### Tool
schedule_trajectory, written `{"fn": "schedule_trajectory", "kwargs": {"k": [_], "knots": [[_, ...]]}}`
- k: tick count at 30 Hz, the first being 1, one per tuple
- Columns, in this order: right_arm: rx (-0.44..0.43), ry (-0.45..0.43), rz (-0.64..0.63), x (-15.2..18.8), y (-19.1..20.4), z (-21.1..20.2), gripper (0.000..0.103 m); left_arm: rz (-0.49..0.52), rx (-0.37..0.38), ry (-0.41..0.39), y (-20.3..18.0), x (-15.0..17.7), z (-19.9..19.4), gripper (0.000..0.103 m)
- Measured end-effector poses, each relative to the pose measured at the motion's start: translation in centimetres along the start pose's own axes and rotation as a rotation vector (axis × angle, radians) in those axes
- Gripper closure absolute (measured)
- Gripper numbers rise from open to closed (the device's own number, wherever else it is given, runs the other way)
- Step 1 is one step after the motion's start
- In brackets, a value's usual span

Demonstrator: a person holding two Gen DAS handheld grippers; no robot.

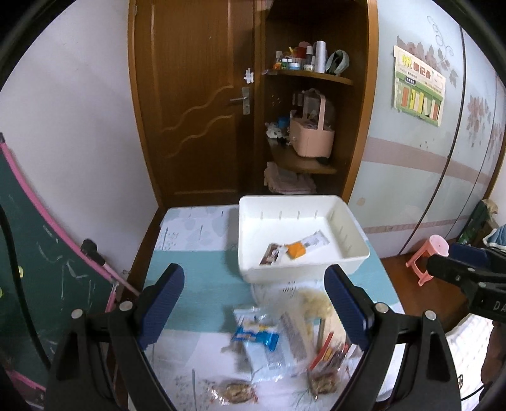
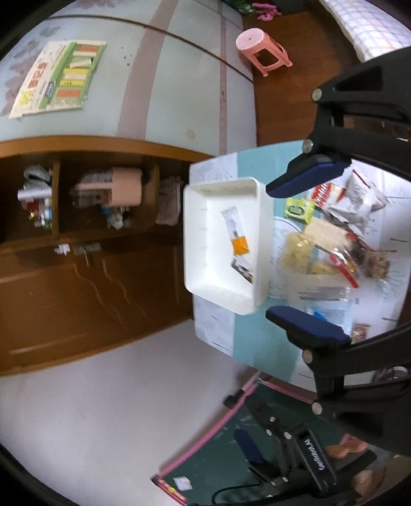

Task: Organize snacks
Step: 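Move both tools back over the snack pile, then grasp a wrapped nut cake with the left tool while the right tool grasps another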

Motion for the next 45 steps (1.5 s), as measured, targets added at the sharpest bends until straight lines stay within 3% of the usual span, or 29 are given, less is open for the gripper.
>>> {"fn": "schedule_trajectory", "kwargs": {"k": [7, 20, 25, 33, 39, 43, 45], "knots": [[-0.042, 0.086, -0.028, 5.2, 0.6, 2.2, 0.032, -0.014, -0.008, 0.066, 2.0, 5.8, 1.0, 0.013], [-0.075, 0.402, 0.047, 19.1, -1.2, 11.2, 0.032, 0.064, 0.094, 0.292, 3.1, 18.9, 8.7, 0.013], [-0.091, 0.464, 0.083, 21.4, -1.4, 14.1, 0.032, 0.210, 0.144, 0.348, 2.7, 21.9, 12.0, 0.013], [-0.111, 0.513, 0.132, 22.9, -1.6, 17.2, 0.036, 0.528, 0.185, 0.316, 0.3, 24.1, 14.3, 0.013], [-0.122, 0.550, 0.168, 23.7, -1.9, 18.6, 0.054, 0.656, 0.184, 0.300, -1.5, 24.5, 15.8, 0.014], [-0.152, 0.572, 0.207, 24.0, -2.2, 19.3, 0.064, 0.694, 0.183, 0.312, -2.2, 24.6, 16.8, 0.026], [-0.155, 0.575, 0.205, 24.1, -2.2, 19.3, 0.065, 0.691, 0.194, 0.332, -2.5, 24.7, 17.1, 0.044]]}}
Point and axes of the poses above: each gripper's, at about its wrist camera, not at the fingertips, and z roughly the way its jaws point, y to its left, x to its underside, the point moved 4 cm from there along z, roughly the way its jaws point, and after that the axes turned 11 degrees about -x, right-handed, at the moved point
